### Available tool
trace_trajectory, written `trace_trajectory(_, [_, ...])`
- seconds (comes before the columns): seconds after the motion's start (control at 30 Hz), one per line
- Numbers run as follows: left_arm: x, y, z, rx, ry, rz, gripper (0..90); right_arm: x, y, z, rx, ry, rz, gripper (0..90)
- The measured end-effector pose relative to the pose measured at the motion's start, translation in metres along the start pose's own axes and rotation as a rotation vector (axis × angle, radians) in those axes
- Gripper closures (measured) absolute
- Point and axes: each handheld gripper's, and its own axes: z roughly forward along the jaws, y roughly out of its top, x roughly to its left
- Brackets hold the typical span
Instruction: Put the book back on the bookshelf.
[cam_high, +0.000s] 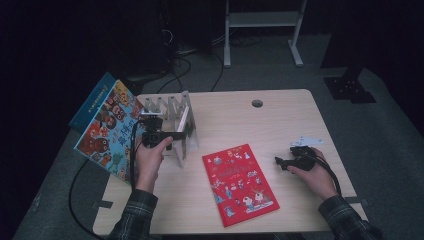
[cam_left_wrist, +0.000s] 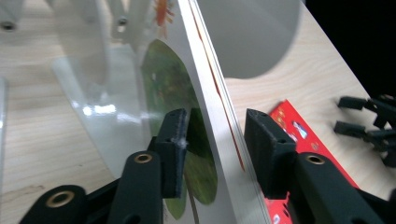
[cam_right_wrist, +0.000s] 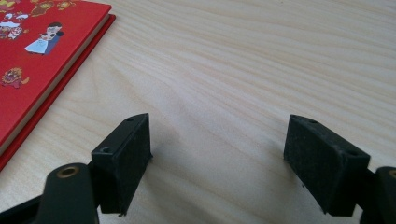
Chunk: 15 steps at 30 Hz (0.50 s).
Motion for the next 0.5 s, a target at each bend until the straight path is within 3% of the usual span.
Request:
trace_trajectory(0.2, [-0.006,-0.004,-0.009,0.030,-0.032,0.027,50.4,0.000,-0.001,0.000,-0.002,0.001,-0.002,21.6])
trace_trajectory(0.37, [-0.005,-0.013,-0.018,0.052,-0.039,0.041,50.6,0.000,-0.001,-0.001,-0.001,0.002,-0.002,21.6])
trace_trajectory(0.5, [-0.004,-0.015,-0.015,0.059,-0.047,0.034,53.9,0.001,-0.001,-0.001,-0.001,0.002,-0.001,21.6])
